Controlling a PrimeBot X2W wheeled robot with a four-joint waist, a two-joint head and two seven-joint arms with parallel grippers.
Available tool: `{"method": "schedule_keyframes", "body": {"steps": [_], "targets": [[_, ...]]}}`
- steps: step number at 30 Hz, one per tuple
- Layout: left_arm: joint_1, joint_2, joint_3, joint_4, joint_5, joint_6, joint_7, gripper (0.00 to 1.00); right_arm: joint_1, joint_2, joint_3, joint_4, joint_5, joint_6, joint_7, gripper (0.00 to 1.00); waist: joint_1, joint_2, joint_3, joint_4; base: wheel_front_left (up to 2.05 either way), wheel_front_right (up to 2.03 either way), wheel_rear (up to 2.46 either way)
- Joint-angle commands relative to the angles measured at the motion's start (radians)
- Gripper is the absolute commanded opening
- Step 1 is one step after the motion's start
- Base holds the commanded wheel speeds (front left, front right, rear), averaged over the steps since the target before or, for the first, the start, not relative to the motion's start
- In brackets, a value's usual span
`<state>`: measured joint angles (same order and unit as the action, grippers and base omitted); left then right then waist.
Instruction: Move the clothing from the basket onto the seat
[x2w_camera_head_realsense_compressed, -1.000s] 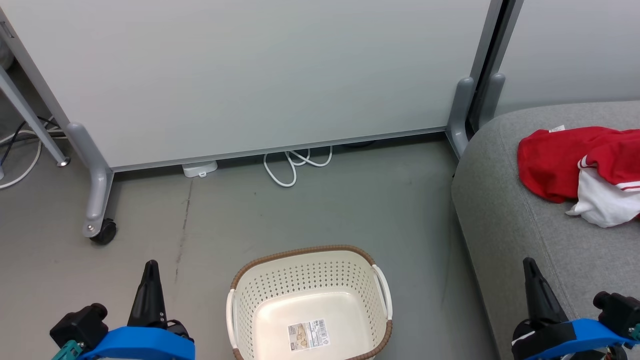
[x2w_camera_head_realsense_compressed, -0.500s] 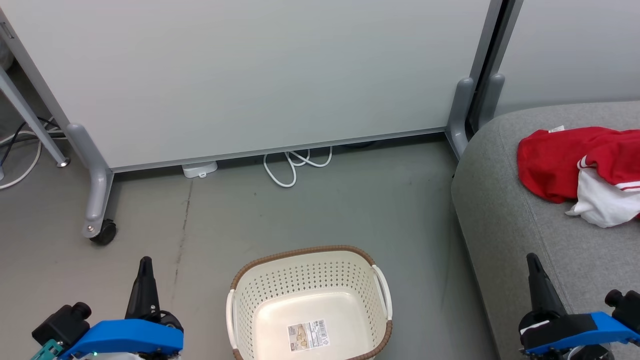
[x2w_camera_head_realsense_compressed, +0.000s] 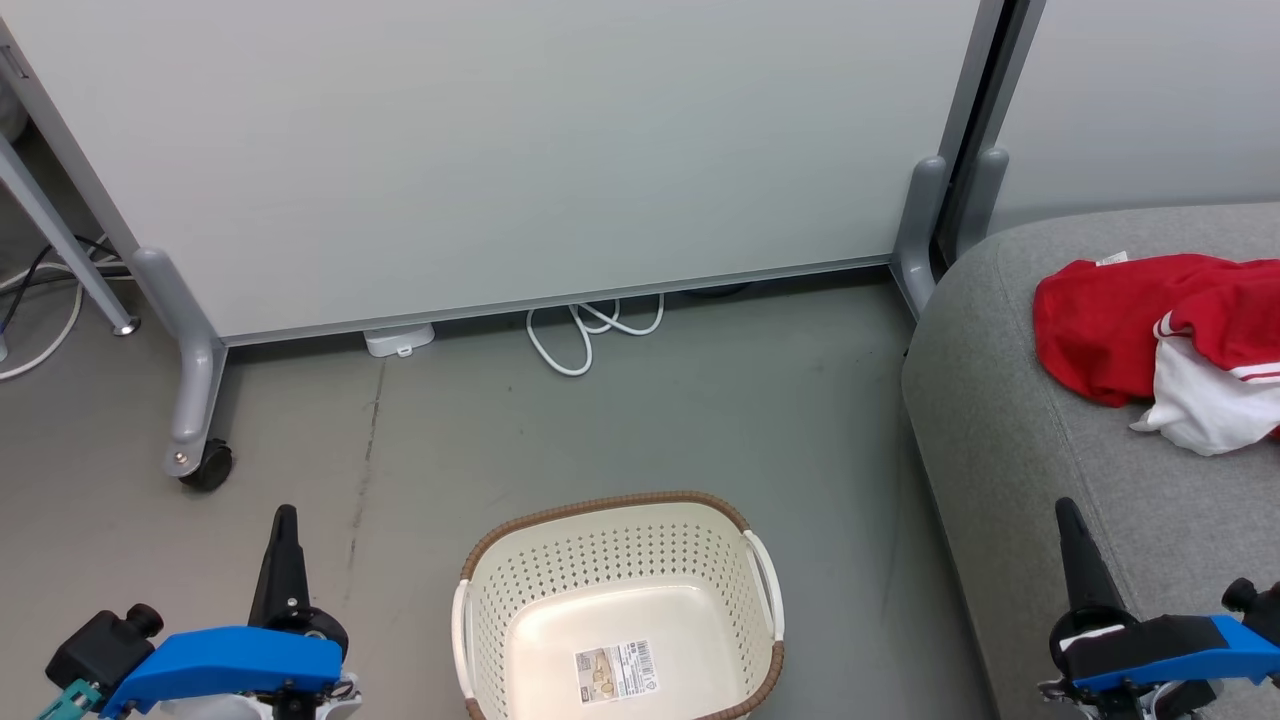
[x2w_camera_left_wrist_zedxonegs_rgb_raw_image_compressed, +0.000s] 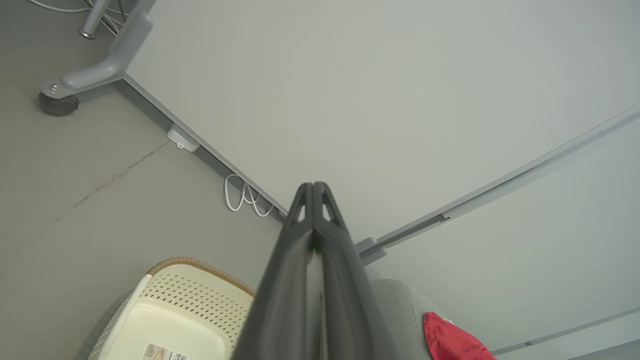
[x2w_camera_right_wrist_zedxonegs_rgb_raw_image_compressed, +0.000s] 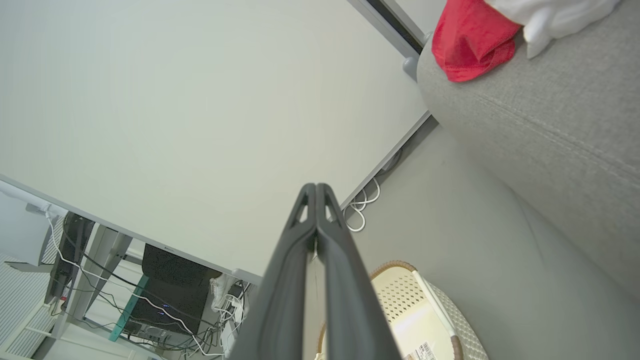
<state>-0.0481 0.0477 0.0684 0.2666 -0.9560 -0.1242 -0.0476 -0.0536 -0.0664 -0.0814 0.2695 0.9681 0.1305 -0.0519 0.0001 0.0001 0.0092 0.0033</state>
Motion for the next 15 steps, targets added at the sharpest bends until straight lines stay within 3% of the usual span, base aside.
{"method": "schedule_keyframes", "body": {"steps": [1, 15], "targets": [[-0.029, 0.003, 0.007, -0.014, -0.03, -0.005, 0.007, 0.0, -0.026, 0.001, -0.005, -0.014, 0.031, 0.0, 0.009, 0.0, 0.0, -0.0001, 0.0, 0.0, 0.0, 0.0, 0.0], [-0.038, 0.003, 0.017, -0.017, -0.186, -0.006, 0.046, 0.0, -0.036, 0.005, -0.012, -0.017, 0.184, 0.0, 0.05, 0.0, -0.0001, -0.0001, -0.001, -0.001, 0.0, 0.0, 0.0]]}}
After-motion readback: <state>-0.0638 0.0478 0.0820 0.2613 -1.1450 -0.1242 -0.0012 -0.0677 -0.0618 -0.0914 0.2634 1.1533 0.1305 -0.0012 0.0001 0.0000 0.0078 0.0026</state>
